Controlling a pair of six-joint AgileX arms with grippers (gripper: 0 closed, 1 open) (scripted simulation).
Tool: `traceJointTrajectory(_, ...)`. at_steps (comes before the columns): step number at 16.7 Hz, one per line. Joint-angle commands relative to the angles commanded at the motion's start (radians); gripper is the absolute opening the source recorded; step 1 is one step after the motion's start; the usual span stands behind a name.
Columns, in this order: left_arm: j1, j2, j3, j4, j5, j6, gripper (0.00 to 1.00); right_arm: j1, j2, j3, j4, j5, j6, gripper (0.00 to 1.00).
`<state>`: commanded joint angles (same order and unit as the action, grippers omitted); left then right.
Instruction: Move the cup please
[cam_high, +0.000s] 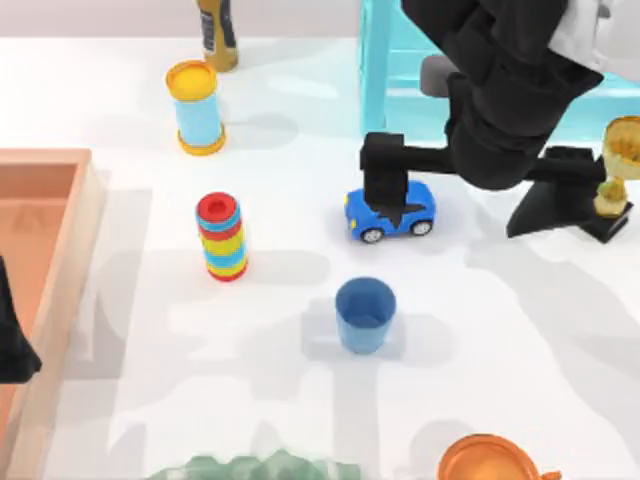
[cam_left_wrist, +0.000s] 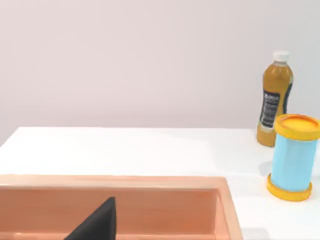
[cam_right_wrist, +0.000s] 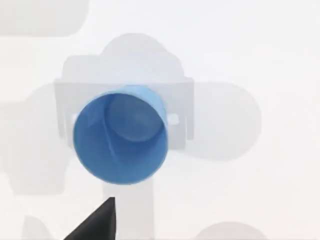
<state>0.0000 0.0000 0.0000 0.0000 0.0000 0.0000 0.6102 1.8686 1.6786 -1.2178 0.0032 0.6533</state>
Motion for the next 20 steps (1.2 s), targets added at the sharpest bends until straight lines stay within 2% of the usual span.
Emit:
traceJointTrajectory(5, 0.000, 0.000, 0.000, 0.000, 0.000, 0.000, 1.00, 0.076, 0.218, 0.197, -0.132, -0.001, 0.053, 1.00)
traceJointTrajectory(12, 0.000, 0.000, 0.000, 0.000, 0.000, 0.000, 1.00, 0.077, 0.231, 0.204, -0.136, -0.001, 0.055, 1.00)
traceJointTrajectory(15, 0.000, 0.000, 0.000, 0.000, 0.000, 0.000, 1.00, 0.079, 0.243, 0.144, -0.069, -0.001, 0.054, 1.00)
traceJointTrajectory(20, 0.000, 0.000, 0.000, 0.000, 0.000, 0.000, 1.00, 0.082, 0.279, -0.023, 0.147, -0.001, 0.057, 1.00)
